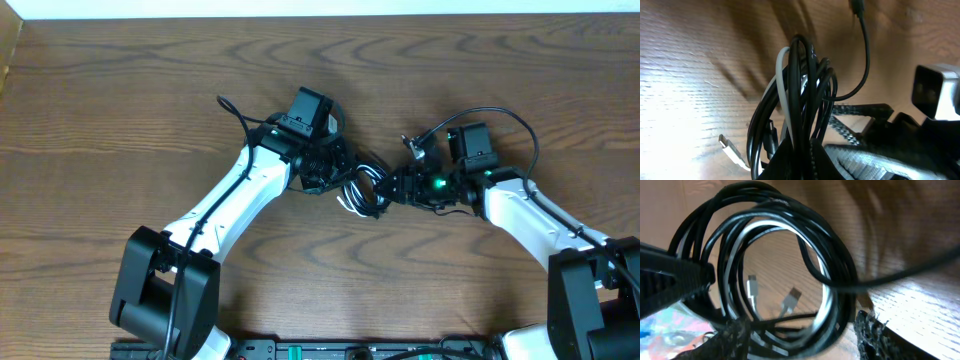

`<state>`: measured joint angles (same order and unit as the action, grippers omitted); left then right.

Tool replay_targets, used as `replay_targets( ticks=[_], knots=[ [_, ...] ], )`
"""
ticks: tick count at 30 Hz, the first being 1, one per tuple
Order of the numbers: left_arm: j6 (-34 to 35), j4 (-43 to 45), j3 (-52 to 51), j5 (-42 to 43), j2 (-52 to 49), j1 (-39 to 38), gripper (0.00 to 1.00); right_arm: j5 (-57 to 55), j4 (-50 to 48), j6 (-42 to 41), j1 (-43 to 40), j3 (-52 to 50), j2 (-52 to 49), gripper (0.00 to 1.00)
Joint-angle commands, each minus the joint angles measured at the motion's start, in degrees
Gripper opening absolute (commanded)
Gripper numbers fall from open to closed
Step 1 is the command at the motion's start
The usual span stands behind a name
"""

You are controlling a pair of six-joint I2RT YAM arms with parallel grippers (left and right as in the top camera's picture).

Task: Untangle cables
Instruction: 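Move the right gripper to the bundle and grasp a black cable, then pull the grippers apart to stretch the cables left and right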

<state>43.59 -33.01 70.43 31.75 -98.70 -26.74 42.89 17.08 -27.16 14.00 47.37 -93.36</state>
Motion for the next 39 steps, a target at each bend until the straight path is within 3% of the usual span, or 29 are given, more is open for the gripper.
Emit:
replay_targets(
  ticks=[1,6,10,12,13,20,29,32,36,39],
  knots=[
    [1.66,0.24,0.02,3.96,-0.11,-0.02,0.08,-7.69,0.28,-8.5,1.55,0.9,-0.42,0.57],
    [2.67,0.79,0.02,5.18,-0.11,-0.02,0.07,-14.1,0.28,-17.18,4.68,0.55,-0.39,0.54],
    [2.64,0.79,0.02,5.16,-0.11,-0.02,0.08,-19.43,0.28,-19.8,7.65,0.55,-0.42,0.3],
    [2.58,0.76,0.02,5.11,-0.11,-0.02,0.07,-21.09,0.33,-19.71,8.33,0.55,-0.39,0.15],
    [2.19,0.72,0.02,4.61,-0.11,-0.02,0.07,-23.19,0.72,-19.23,8.61,0.55,-0.39,0.01],
    [-3.34,-7.19,0.02,-14.43,-0.11,0.42,0.07,-40.52,9.9,-8.24,8.07,0.57,-0.39,0.01],
    [-4.57,-6.58,0.02,-10.01,-0.11,5.97,0.07,-51.19,16.41,-4.9,8.07,0.57,-0.39,0.01],
    [-7.1,-6.56,0.07,-16.24,0.04,9.68,0.07,-51.36,16.94,-4.9,8.07,0.57,-0.39,0.01],
    [-8.28,-5.92,0.26,-16.09,1.79,15.58,0.07,-51.36,17.33,-4.9,8.07,0.57,-0.39,0.01],
    [-14.43,-4.98,0.31,-11.08,3.56,18.01,0.07,-51.08,17.25,-4.9,8.07,0.57,-0.39,0.01]
  ],
)
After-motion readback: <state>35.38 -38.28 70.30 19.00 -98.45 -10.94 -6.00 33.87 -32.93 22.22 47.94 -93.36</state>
